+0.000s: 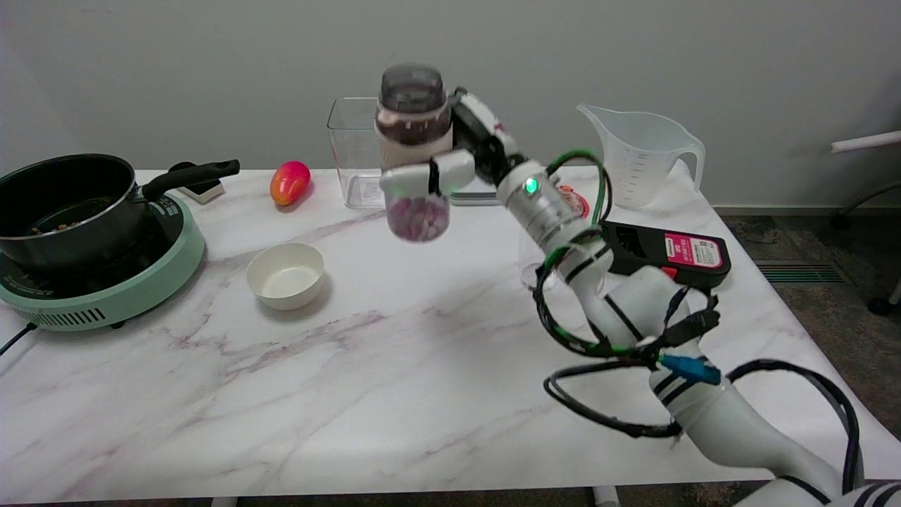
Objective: Pick up the bottle.
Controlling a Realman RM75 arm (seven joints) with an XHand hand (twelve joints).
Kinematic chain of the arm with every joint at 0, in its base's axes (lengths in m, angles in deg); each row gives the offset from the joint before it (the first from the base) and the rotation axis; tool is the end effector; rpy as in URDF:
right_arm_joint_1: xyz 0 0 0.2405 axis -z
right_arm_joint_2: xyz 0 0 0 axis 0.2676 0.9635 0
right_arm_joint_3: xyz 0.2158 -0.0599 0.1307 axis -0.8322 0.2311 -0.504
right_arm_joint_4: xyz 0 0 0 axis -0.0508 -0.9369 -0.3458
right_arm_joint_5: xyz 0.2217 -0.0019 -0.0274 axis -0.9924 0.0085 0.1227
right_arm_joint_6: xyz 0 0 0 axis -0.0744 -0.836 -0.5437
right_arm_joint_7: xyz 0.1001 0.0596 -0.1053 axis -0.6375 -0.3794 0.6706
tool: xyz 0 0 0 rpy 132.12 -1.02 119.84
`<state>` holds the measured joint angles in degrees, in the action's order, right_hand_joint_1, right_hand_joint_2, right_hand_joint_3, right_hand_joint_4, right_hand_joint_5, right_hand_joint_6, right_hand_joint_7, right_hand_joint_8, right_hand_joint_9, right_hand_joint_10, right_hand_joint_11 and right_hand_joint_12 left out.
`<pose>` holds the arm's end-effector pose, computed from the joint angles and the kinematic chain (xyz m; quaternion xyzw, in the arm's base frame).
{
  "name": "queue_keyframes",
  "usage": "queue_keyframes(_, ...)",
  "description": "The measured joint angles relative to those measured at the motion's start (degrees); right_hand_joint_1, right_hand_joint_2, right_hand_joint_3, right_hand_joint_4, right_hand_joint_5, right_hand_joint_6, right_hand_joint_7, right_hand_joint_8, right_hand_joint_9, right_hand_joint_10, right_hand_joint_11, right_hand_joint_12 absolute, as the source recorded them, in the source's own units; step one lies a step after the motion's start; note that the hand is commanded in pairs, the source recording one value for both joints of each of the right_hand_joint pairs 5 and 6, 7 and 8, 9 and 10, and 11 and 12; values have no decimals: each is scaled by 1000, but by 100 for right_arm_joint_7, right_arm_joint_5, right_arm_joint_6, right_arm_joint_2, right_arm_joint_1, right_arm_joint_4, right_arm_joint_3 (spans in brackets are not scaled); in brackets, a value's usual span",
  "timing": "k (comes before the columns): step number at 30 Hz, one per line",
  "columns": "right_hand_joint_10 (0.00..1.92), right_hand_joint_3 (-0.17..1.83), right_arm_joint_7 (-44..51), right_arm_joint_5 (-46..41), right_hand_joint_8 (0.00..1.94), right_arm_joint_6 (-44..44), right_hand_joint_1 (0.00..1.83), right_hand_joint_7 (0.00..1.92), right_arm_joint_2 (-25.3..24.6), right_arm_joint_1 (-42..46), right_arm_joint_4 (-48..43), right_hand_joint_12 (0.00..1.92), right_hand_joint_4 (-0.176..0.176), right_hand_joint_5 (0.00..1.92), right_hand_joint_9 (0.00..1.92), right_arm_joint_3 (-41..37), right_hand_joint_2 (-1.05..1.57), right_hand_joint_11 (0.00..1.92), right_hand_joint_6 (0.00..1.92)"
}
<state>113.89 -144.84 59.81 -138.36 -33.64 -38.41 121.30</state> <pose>-0.1745 -0.4458 0.2347 0.6827 -0.3897 0.4569 0.4164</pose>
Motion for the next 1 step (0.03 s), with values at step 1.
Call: queue_keyframes(1, 1452, 291, 0, 0, 1680, -106, 1344, 1680, 28, -89, -88, 1253, 0, 1724, 1452, -7, 1273, 1253, 1724)
